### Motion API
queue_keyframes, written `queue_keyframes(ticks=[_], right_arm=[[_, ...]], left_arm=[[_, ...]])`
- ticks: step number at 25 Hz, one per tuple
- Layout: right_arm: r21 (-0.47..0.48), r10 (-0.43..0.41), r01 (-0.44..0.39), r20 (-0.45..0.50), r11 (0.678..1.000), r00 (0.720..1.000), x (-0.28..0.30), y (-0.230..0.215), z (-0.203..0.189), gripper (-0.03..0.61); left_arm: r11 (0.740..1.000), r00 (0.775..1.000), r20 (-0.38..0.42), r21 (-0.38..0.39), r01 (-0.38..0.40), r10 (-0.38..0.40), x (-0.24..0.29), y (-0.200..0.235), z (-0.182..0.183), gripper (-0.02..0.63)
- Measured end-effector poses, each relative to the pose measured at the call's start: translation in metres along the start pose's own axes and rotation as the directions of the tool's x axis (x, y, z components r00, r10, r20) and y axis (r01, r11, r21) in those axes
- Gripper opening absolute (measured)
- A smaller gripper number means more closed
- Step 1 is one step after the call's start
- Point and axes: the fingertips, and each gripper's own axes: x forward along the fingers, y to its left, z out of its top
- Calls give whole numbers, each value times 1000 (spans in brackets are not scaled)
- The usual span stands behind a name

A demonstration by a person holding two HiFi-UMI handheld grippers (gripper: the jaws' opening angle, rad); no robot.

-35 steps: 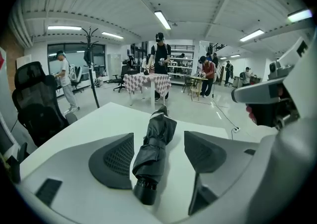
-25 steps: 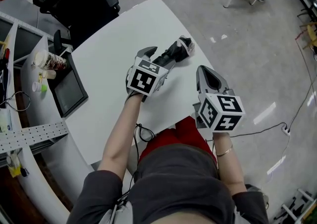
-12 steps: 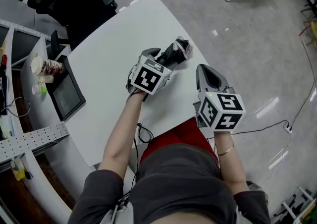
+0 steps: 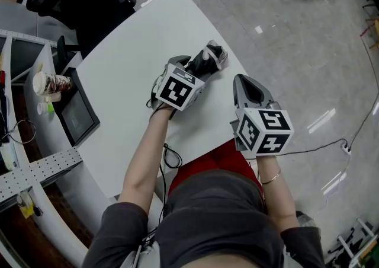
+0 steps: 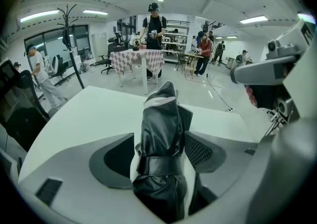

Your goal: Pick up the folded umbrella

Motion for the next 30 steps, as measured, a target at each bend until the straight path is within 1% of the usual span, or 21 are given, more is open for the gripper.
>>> queue_keyframes(ticks=[9, 11, 14, 15, 21, 25, 30], right_arm=[[10, 3, -3, -14, 1000, 1000, 8, -11, 2, 18], [12, 5, -5, -18, 1000, 1000, 11, -12, 2, 18], [14, 8, -8, -20, 1000, 1000, 14, -14, 3, 18], [14, 9, -9, -20, 1000, 1000, 15, -16, 4, 18], [14, 14, -14, -25, 1000, 1000, 19, -18, 5, 18], [11, 18, -18, -36, 1000, 999, 21, -17, 3, 18], [11, 14, -14, -43, 1000, 999, 21, -15, 1, 18]], left_arm=[[1000, 998, -57, -3, 17, -17, 13, 1, -3, 307], [1000, 997, -75, 15, 19, -18, 18, 0, -6, 307], [998, 993, -116, 67, 7, 0, 25, -1, -12, 307], [997, 993, -121, 71, 6, 3, 25, -1, -12, 307], [998, 992, -125, 45, 33, -28, 27, 0, -13, 307], [998, 992, -118, 44, 37, -32, 27, 1, -12, 305], [997, 995, -98, 69, 35, -28, 26, 0, -11, 261]])
